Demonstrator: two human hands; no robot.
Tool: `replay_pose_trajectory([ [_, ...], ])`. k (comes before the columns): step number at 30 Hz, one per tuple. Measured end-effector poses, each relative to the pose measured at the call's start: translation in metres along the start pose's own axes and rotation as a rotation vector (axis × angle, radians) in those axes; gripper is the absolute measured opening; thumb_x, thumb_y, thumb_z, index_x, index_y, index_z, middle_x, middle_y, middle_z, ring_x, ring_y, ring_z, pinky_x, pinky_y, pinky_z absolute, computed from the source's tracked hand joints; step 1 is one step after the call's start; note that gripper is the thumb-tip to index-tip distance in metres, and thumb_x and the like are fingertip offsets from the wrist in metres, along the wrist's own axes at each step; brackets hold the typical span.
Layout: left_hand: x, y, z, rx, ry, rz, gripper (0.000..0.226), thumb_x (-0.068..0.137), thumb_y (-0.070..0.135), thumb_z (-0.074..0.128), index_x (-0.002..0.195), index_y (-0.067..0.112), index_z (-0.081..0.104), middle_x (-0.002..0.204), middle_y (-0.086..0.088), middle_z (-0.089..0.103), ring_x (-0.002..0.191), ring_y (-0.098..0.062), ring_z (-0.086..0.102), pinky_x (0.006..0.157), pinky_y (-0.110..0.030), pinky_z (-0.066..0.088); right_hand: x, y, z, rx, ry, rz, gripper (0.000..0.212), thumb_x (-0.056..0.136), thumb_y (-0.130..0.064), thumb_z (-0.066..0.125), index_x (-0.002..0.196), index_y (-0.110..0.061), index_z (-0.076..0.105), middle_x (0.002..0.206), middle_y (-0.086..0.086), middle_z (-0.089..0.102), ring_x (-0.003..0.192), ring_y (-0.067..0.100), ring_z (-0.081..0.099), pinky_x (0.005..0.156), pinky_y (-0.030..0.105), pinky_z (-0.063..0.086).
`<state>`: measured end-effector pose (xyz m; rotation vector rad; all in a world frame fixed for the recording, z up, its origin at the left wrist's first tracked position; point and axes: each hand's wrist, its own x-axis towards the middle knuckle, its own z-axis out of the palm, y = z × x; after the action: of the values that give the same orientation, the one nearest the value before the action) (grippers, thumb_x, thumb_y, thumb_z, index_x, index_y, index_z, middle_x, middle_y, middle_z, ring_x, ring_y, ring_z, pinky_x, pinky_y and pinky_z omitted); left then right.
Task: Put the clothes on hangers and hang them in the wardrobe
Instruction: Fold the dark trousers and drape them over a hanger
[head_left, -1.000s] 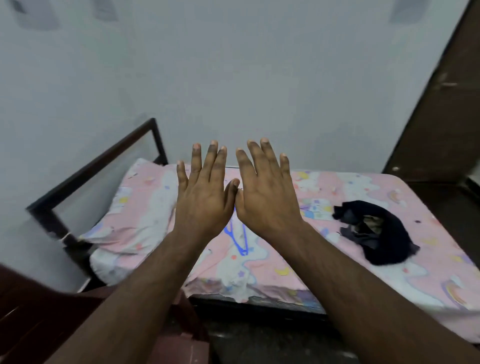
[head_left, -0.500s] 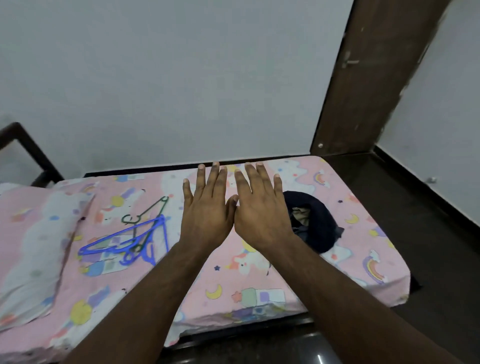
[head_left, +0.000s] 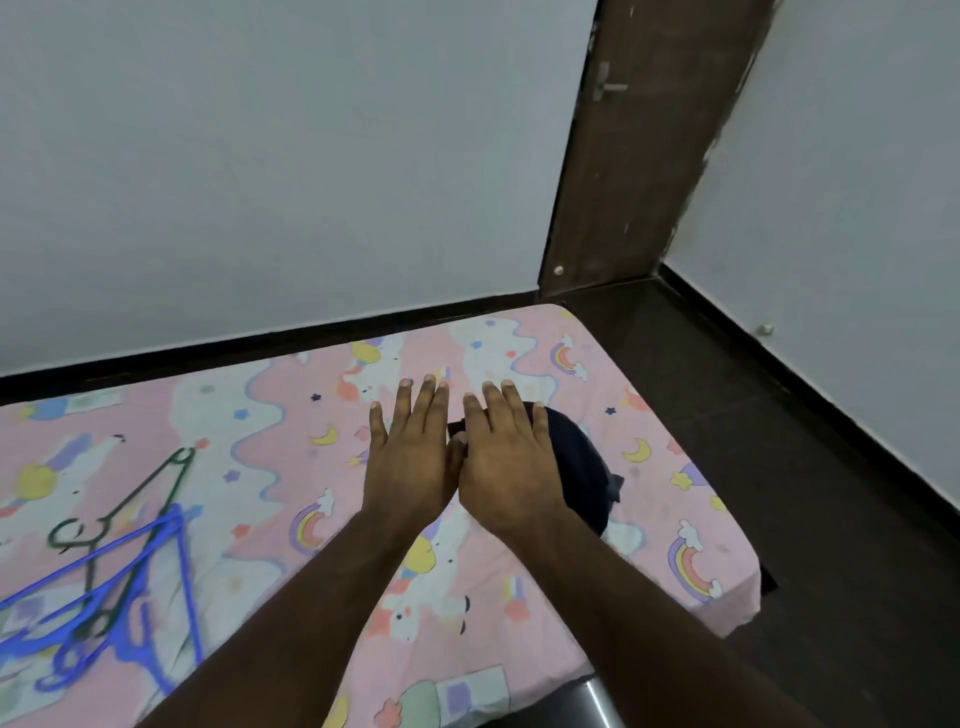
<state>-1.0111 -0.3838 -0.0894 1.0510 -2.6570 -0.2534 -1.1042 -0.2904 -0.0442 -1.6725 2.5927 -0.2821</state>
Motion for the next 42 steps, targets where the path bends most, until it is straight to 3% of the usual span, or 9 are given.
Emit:
replay_pose_trajectory([
  [5, 0.068, 0.017, 0.043, 0.049, -0.115, 0.007, 0.069, 0.106, 0.042, 0.033, 0.161, 0.017, -0.001, 0.168, -0.004, -0.009, 0.150, -0.023, -0.021, 0.122, -0.050, -0.006, 0.055, 0.043, 0.011, -0.027, -0.080, 0.041, 0.066, 0.102, -0.030, 0.041, 0.159, -0.017, 0.012, 0.168, 0.009, 0.005, 0.155, 0.028, -0.004, 0.123, 0.056, 0.004],
  [16, 0.177, 0.077, 0.154, -0.154, -0.216, -0.164, 0.066, 0.106, 0.040, 0.037, 0.161, 0.013, 0.012, 0.169, -0.005, 0.005, 0.156, -0.027, -0.002, 0.123, -0.049, 0.000, 0.148, 0.182, 0.069, 0.066, -0.220, 0.151, 0.066, 0.101, -0.036, 0.041, 0.159, -0.015, 0.016, 0.167, 0.009, 0.011, 0.155, 0.025, 0.000, 0.122, 0.052, -0.001],
  [24, 0.191, 0.084, 0.240, -0.543, -0.404, -0.555, 0.066, 0.102, 0.030, 0.049, 0.159, 0.009, 0.021, 0.164, -0.010, 0.025, 0.150, -0.030, 0.025, 0.119, -0.042, 0.024, 0.173, 0.263, 0.174, 0.236, -0.442, 0.407, 0.085, 0.091, -0.046, 0.059, 0.157, -0.012, 0.018, 0.163, 0.011, 0.022, 0.151, 0.030, 0.018, 0.119, 0.052, 0.025],
  [26, 0.186, 0.076, 0.261, -0.746, -0.463, -0.773, 0.062, 0.094, 0.039, 0.056, 0.149, 0.015, 0.042, 0.146, -0.009, 0.053, 0.132, -0.031, 0.050, 0.112, -0.042, 0.040, 0.174, 0.272, 0.200, 0.350, -0.493, 0.470, 0.096, 0.088, -0.054, 0.065, 0.158, -0.012, 0.015, 0.164, 0.013, 0.017, 0.151, 0.032, 0.016, 0.119, 0.051, 0.027],
  [29, 0.175, 0.060, 0.289, -1.023, -0.461, -1.039, 0.039, 0.076, 0.046, 0.061, 0.101, 0.016, 0.066, 0.101, -0.009, 0.074, 0.091, -0.027, 0.069, 0.090, -0.041, 0.055, 0.174, 0.281, 0.230, 0.518, -0.531, 0.584, 0.101, 0.086, -0.044, 0.073, 0.159, -0.011, 0.012, 0.161, 0.019, 0.021, 0.146, 0.039, 0.028, 0.114, 0.046, 0.033],
  [31, 0.169, 0.057, 0.288, -1.139, -0.460, -1.131, 0.026, 0.081, 0.040, 0.064, 0.091, 0.015, 0.065, 0.094, -0.011, 0.072, 0.084, -0.026, 0.068, 0.076, -0.034, 0.052, 0.173, 0.284, 0.241, 0.556, -0.478, 0.620, 0.082, 0.091, -0.025, 0.065, 0.158, -0.010, 0.020, 0.153, 0.020, 0.038, 0.136, 0.039, 0.043, 0.107, 0.043, 0.039],
  [35, 0.167, 0.051, 0.282, -1.305, -0.436, -1.214, 0.025, 0.099, 0.038, 0.057, 0.109, 0.017, 0.066, 0.100, -0.004, 0.072, 0.091, -0.021, 0.067, 0.074, -0.029, 0.050, 0.174, 0.282, 0.231, 0.772, -0.141, 0.879, 0.042, 0.093, -0.015, 0.053, 0.134, -0.015, 0.060, 0.131, 0.011, 0.062, 0.121, 0.035, 0.056, 0.102, 0.040, 0.044],
  [39, 0.174, 0.043, 0.264, -1.419, -0.452, -1.222, 0.052, 0.098, 0.055, 0.055, 0.137, 0.021, 0.054, 0.135, 0.001, 0.061, 0.120, -0.023, 0.060, 0.105, -0.041, 0.047, 0.188, 0.279, 0.194, 1.281, 0.164, 1.164, 0.022, 0.084, -0.004, 0.054, 0.097, -0.009, 0.072, 0.088, 0.004, 0.070, 0.088, 0.031, 0.064, 0.071, 0.030, 0.049],
  [42, 0.182, 0.046, 0.243, -1.489, -0.591, -1.102, 0.067, 0.090, 0.068, 0.054, 0.141, 0.025, 0.051, 0.139, 0.003, 0.058, 0.126, -0.023, 0.057, 0.109, -0.044, 0.043, 0.194, 0.259, 0.162, 1.510, 0.257, 1.131, 0.028, 0.080, -0.002, 0.054, 0.101, -0.006, 0.073, 0.093, 0.006, 0.073, 0.088, 0.030, 0.066, 0.072, 0.031, 0.055],
])
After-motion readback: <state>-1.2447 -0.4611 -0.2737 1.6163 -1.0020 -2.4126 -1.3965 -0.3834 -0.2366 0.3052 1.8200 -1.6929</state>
